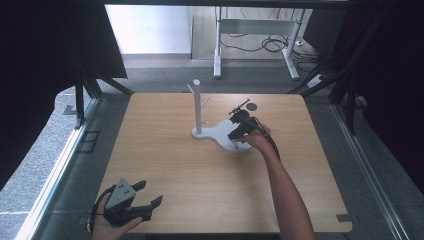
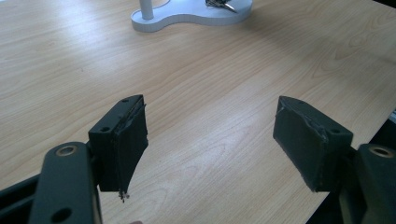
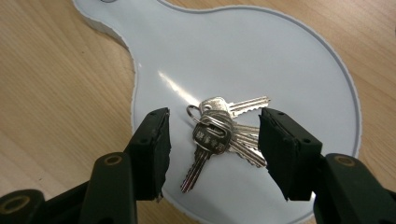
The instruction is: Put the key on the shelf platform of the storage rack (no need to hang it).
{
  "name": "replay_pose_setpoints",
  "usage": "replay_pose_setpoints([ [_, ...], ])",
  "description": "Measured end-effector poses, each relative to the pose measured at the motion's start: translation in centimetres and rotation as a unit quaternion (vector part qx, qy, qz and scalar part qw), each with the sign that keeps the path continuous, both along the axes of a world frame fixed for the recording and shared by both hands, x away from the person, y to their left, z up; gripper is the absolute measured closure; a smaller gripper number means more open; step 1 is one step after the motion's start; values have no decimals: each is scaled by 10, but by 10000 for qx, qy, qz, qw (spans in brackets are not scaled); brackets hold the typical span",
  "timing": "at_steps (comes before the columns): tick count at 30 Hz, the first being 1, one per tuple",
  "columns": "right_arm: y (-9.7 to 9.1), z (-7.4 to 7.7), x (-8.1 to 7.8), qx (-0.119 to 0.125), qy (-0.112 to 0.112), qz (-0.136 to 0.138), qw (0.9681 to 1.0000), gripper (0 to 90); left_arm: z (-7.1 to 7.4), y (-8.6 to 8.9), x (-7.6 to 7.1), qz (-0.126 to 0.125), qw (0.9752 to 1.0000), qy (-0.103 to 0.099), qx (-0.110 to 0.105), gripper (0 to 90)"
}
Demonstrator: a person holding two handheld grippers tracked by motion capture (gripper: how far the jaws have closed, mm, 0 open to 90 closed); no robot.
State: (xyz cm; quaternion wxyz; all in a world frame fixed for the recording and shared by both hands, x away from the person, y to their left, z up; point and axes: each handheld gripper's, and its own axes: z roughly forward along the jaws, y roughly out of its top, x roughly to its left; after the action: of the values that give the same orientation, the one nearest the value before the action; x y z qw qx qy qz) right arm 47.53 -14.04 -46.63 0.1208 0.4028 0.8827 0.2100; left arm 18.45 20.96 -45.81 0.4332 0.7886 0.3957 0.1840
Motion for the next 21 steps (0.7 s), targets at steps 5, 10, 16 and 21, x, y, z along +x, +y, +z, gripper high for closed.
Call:
replay_pose_setpoints([
  [5,-8,12,-14,293,-60,138,9995,452,0,-1,0,2,10000,1,7,263],
  [10,-17,16,-29,393,-83,224,9989,453,0,0,0,12,10000,-1,18,263],
  [16,-44,20,-62,500,-129,309,9982,453,0,1,1,59,10000,-4,28,263],
  [21,-61,22,-81,621,-192,302,9974,455,0,2,1,82,9999,-4,59,263],
])
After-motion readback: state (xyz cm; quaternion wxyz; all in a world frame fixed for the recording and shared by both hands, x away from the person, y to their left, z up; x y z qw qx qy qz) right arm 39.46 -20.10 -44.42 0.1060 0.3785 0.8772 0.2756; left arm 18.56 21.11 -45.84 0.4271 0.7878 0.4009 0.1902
